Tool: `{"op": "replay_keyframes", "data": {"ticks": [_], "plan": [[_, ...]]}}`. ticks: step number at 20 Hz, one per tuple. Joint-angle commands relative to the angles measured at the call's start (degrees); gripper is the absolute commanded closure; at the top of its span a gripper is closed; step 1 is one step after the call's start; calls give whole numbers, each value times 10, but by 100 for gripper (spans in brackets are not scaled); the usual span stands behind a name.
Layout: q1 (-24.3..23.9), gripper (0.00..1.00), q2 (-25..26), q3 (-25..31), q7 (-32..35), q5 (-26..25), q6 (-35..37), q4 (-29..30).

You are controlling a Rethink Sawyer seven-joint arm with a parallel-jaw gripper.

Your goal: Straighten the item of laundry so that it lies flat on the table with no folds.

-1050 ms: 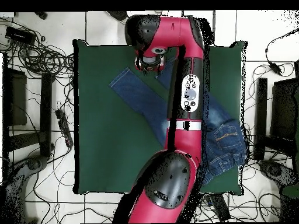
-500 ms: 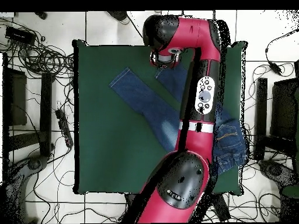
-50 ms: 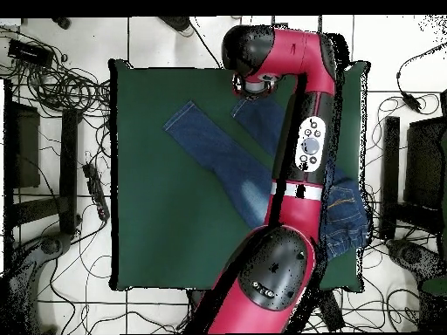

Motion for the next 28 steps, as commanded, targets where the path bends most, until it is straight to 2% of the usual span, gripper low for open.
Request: {"op": "replay_keyframes", "data": {"ticks": [1,7,9,17,20,21,23,28], "plan": [[15,0,53,1,-171,-43,-26,-13],[16,0,72,23,-188,-87,14,-42],[14,0,71,17,-194,-94,7,-39],[7,0,41,-21,-189,-64,15,-3],[-6,0,8,-63,-143,1,6,63],[-17,0,-15,-83,-110,41,-6,111],[-26,0,-45,-105,-74,84,-14,166],[-23,0,-81,-134,-39,139,-20,212]]}}
